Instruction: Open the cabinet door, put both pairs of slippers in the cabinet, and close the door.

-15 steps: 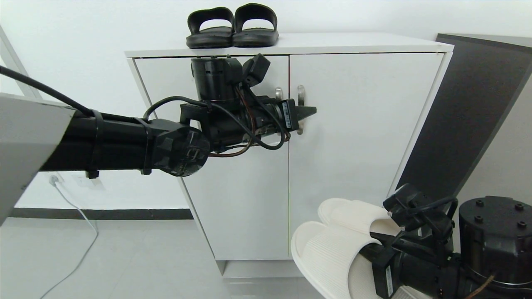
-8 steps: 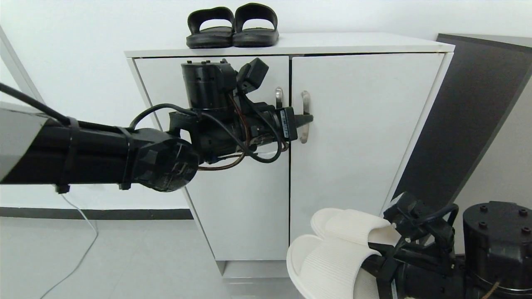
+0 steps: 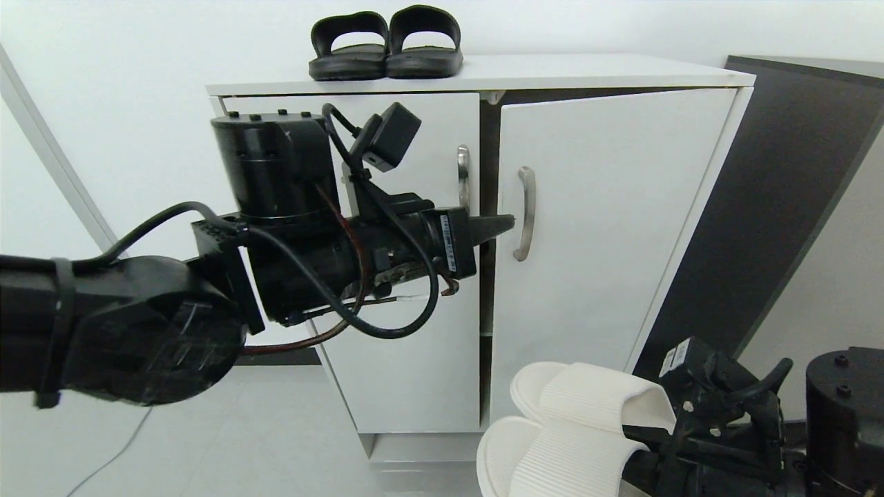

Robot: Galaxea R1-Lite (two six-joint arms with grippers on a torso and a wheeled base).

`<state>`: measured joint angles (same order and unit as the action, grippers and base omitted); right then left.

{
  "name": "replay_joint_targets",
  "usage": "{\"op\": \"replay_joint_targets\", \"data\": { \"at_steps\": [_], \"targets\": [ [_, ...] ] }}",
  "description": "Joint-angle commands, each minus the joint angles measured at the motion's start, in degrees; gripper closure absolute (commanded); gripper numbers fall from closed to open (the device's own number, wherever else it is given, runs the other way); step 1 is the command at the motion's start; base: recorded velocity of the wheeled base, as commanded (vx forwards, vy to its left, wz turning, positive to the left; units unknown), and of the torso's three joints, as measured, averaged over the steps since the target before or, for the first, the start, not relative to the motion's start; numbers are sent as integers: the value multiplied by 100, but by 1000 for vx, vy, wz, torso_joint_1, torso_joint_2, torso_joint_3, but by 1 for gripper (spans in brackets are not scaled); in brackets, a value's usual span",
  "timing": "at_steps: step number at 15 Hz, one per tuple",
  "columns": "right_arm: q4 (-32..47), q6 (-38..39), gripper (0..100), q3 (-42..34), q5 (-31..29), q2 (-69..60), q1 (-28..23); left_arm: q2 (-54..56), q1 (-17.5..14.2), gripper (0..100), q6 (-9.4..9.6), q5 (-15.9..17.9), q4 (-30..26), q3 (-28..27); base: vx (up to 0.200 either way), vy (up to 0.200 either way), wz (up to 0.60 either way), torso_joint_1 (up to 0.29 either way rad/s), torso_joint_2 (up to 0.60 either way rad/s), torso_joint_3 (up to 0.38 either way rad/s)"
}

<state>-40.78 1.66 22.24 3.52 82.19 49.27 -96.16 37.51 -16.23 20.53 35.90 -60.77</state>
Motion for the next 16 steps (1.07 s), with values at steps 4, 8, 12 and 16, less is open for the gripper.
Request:
{"op": "replay_joint_targets", "data": {
  "at_steps": [4, 8, 12, 16],
  "targets": [
    [0, -148, 100, -53, 8, -1, 3, 352, -235, 100, -39, 13, 163, 241, 0, 0, 0, 0, 0, 0],
    [0, -157, 100, -53, 8, 16, 3, -131, -394, 100, -74, 21, 172, -216, 0, 0, 0, 0, 0, 0],
    [0, -289, 100, -149, 8, -1, 47, -878, -429, 100, -126, -49, 128, -1033, 0, 0, 0, 0, 0, 0],
    [8, -289, 100, -158, -1, 25, 153, -1186, -385, 100, -118, -198, 31, -1473, 0, 0, 0, 0, 0, 0]
  ]
}}
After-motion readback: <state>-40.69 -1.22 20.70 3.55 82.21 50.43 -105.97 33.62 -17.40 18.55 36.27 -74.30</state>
